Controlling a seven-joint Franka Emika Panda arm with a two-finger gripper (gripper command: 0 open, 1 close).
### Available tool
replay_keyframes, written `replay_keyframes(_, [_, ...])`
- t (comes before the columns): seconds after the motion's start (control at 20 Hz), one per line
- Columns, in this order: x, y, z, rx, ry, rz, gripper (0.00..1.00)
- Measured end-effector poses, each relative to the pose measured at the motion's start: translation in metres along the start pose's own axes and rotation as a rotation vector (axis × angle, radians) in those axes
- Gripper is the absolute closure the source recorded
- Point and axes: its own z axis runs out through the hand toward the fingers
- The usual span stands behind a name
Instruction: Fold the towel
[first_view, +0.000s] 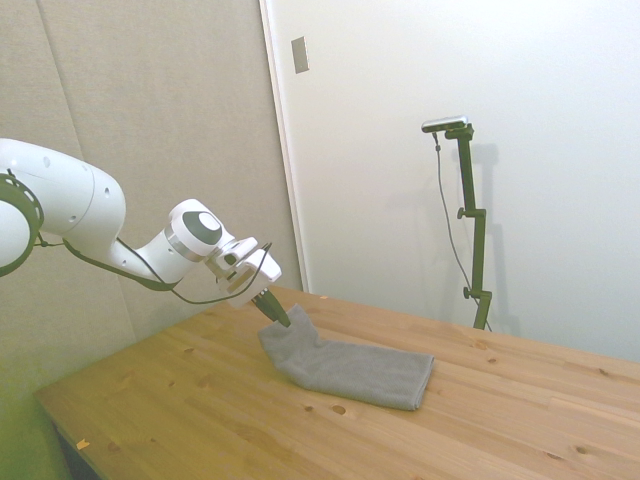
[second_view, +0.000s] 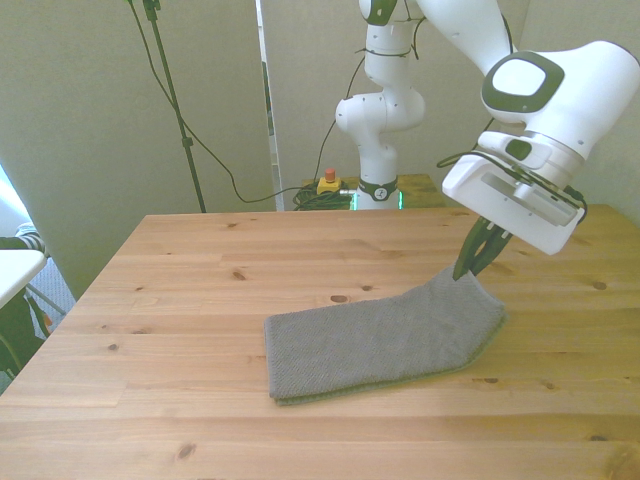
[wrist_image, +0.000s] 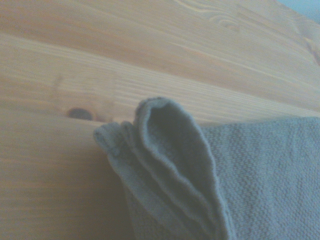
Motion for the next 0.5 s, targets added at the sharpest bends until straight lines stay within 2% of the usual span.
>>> replay_keyframes(0.3, [0.064, 0.036, 0.000, 0.043, -0.056, 0.064, 1.00])
replay_keyframes(0.5, [0.086, 0.046, 0.000, 0.082, -0.094, 0.071, 1.00])
